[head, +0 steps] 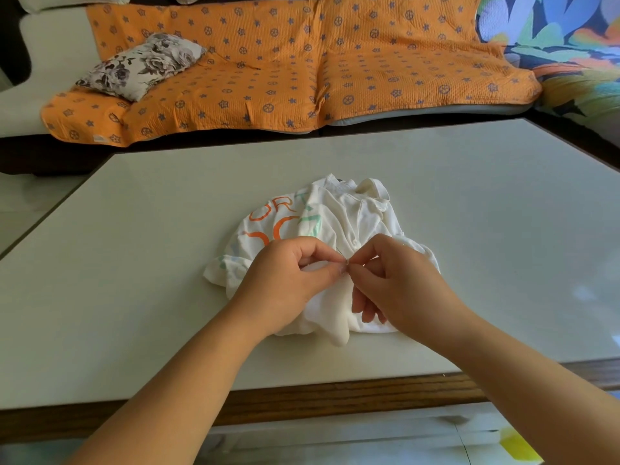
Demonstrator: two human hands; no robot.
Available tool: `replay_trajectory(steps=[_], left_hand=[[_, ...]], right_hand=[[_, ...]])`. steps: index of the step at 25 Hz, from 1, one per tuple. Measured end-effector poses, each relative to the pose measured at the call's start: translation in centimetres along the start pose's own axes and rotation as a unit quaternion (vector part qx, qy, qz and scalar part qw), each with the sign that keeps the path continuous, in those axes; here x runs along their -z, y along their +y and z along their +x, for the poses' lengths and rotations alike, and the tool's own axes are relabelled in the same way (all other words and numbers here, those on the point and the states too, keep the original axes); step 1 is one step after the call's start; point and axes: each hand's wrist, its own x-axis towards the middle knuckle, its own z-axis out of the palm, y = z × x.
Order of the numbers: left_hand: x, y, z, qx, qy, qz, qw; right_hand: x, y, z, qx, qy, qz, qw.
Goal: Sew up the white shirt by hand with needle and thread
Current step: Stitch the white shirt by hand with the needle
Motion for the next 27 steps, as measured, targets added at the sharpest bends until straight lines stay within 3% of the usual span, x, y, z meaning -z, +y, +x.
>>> replay_trajectory(steps=[9, 18, 22, 25, 27], left_hand=[[0.5, -0.1, 0.2, 0.002, -0.022, 0.027, 0.999], [0.3, 0.0, -0.1, 0.014, -0.029, 0.046, 0.998], [0.1, 0.0, 0.1, 0.011, -0.024, 0.061, 0.998], [0.3, -0.1, 0.0, 0.016, -0.027, 0.071, 0.997], [0.5, -0.1, 0.0, 0.023, -0.034, 0.069, 0.997]], right_hand=[[0.2, 0.1, 0.4, -0.018, -0.071, 0.161, 0.984], [0.2, -0.2, 0.6, -0.067, -0.082, 0.187, 0.977], [0.2, -0.1, 0.7, -0.072, -0.033, 0.131, 0.988], [0.4, 0.4, 1.3, -0.043, 0.06, 0.052, 0.996], [1.0, 0.6, 1.9, -0.038, 0.096, 0.065, 0.993]])
